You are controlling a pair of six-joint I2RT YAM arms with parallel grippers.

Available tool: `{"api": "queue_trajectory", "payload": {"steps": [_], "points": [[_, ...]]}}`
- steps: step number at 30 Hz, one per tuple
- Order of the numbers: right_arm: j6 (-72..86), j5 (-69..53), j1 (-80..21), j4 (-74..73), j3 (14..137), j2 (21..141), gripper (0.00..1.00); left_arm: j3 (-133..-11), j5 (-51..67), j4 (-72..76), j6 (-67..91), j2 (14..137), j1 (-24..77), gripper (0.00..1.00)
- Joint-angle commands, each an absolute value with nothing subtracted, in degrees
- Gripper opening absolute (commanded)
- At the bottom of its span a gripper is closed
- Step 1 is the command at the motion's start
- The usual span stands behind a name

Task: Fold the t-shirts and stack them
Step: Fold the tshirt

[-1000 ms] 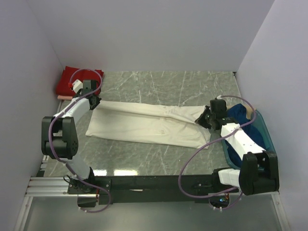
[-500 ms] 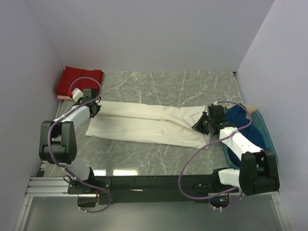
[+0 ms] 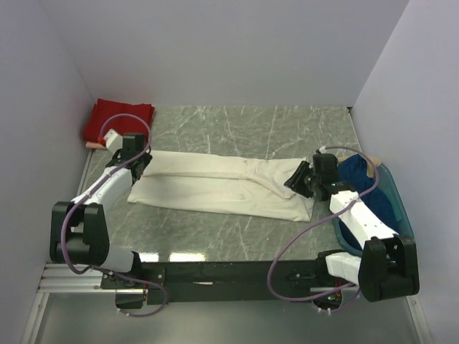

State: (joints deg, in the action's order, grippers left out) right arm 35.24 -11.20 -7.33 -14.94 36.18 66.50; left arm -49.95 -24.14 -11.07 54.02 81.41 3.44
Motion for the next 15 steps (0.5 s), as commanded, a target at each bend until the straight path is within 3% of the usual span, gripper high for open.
{"api": "queue_trajectory", "payload": {"steps": [1, 10, 15], "points": [[33.4, -8.4, -7.9, -16.1, 42.2, 68.0, 0.45, -55.1, -22.6, -10.5, 52.6, 83.5, 9.5, 0.40], [31.5, -9.1, -10.5, -15.7, 59.0, 86.8, 0.51, -63.7, -7.9, -4.9, 46.6, 97.0, 19.5, 0.40], [29.8, -2.4, -16.2, -18.6, 68.7, 96.1, 0.53, -69.1, -3.7, -5.9, 43.1, 102.6, 23.8, 0.40]]}}
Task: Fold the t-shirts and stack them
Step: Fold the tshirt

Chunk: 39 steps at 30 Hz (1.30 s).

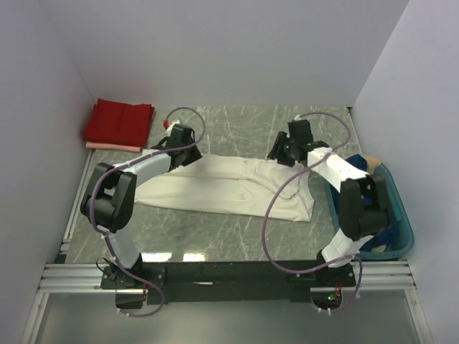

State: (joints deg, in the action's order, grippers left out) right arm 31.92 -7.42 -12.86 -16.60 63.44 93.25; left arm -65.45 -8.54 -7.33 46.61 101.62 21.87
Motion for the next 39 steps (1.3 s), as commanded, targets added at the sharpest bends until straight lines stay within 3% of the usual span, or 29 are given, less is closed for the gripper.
{"api": "queue_trajectory", "payload": {"steps": [1, 14, 23, 27, 28, 31, 34, 38, 39], "points": [[29.7, -1.2, -17.1, -18.8, 69.8, 98.3, 0.54, -69.5, -3.2, -6.1, 42.6, 103.6, 24.8, 0.40], [31.4, 12.9, -22.8, -21.2, 77.6, 108.8, 0.49, -74.2, -0.7, -7.2, 40.4, 108.9, 29.3, 0.36], [31.1, 12.4, -23.5, -20.7, 78.4, 110.8, 0.45, -76.3, -0.7, -8.0, 40.0, 111.3, 31.3, 0.35], [31.7, 12.1, -23.9, -20.3, 78.2, 110.9, 0.32, -75.9, -0.5, -7.9, 40.1, 111.8, 31.8, 0.35], [32.0, 12.0, -23.8, -20.1, 77.9, 110.7, 0.24, -75.7, -0.5, -7.6, 40.2, 111.8, 31.9, 0.34], [32.2, 12.0, -24.2, -20.0, 77.1, 109.8, 0.10, -75.1, 0.5, -7.3, 40.3, 111.8, 32.5, 0.34], [32.2, 11.7, -24.3, -20.0, 76.6, 108.8, 0.00, -74.1, 1.1, -6.8, 40.6, 111.4, 32.8, 0.34], [32.1, 11.8, -24.2, -19.7, 75.8, 107.7, 0.01, -73.3, 1.9, -6.2, 40.5, 111.0, 33.0, 0.34], [32.0, 11.8, -24.3, -19.9, 76.0, 108.0, 0.07, -73.3, 2.1, -6.2, 40.4, 111.1, 33.0, 0.34]]}}
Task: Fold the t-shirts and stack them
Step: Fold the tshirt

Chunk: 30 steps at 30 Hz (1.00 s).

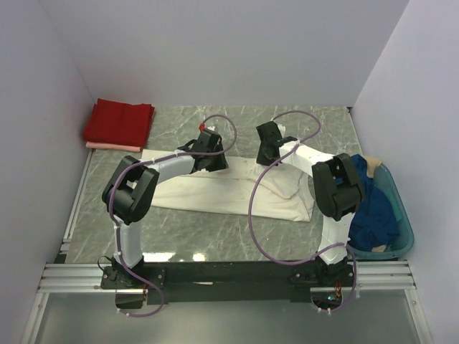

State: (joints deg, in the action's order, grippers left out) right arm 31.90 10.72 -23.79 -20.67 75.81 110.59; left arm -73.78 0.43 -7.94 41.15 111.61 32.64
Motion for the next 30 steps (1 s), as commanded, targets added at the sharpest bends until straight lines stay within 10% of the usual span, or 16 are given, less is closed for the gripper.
{"api": "queue_trajectory", "payload": {"steps": [1, 12, 30], "points": [[32.0, 12.0, -24.2, -20.0, 76.5, 108.4, 0.11, -73.3, 2.2, -6.3, 40.4, 111.1, 33.1, 0.34], [32.5, 13.8, -24.5, -22.0, 80.2, 111.0, 0.41, -72.5, 3.3, -5.6, 40.1, 111.3, 33.7, 0.33], [32.5, 15.1, -25.7, -23.7, 82.3, 114.5, 0.29, -71.5, 4.5, -4.6, 40.4, 111.1, 35.0, 0.32]]}}
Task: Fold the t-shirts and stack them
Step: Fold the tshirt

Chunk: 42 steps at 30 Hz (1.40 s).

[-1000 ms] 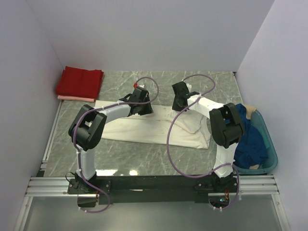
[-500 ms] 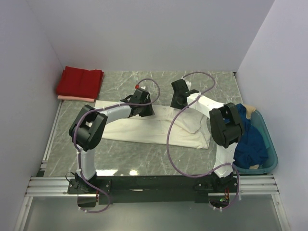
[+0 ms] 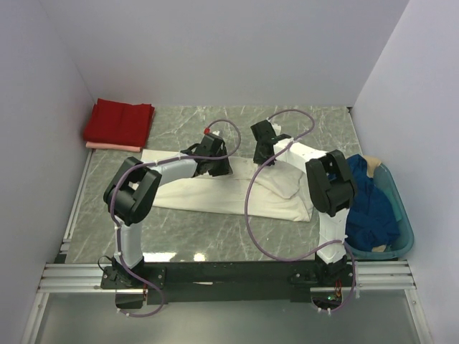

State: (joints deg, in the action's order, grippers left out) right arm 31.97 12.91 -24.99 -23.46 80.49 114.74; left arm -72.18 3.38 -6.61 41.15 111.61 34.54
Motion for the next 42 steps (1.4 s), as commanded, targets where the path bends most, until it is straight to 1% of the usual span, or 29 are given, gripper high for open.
{"api": "queue_trajectory", "payload": {"steps": [1, 2, 4, 5, 8, 18, 31, 42], "points": [[32.4, 15.1, -25.8, -23.7, 81.9, 114.3, 0.25, -71.5, 4.6, -4.5, 40.4, 111.0, 35.0, 0.32], [32.6, 15.2, -25.8, -23.5, 81.7, 113.7, 0.17, -71.5, 4.5, -4.6, 40.4, 110.9, 35.1, 0.32], [32.6, 15.2, -25.9, -23.7, 81.4, 113.2, 0.11, -71.5, 4.5, -4.6, 40.3, 110.8, 35.2, 0.32], [32.6, 15.2, -25.9, -23.8, 81.3, 112.4, 0.06, -71.4, 4.5, -4.6, 40.3, 110.7, 35.2, 0.32], [32.5, 15.1, -25.8, -24.1, 80.5, 110.8, 0.00, -71.0, 4.5, -4.7, 40.3, 110.4, 35.2, 0.32], [33.4, 11.4, -26.2, -23.4, 75.8, 103.1, 0.00, -70.6, 4.3, -5.3, 40.0, 108.5, 35.2, 0.32], [36.1, 8.1, -29.0, -19.6, 63.6, 91.8, 0.00, -70.9, 0.6, -8.3, 40.5, 105.8, 35.0, 0.33], [39.2, 6.9, -33.0, -17.1, 58.5, 88.9, 0.00, -68.7, 0.4, -7.9, 41.1, 105.6, 34.5, 0.33]]}}
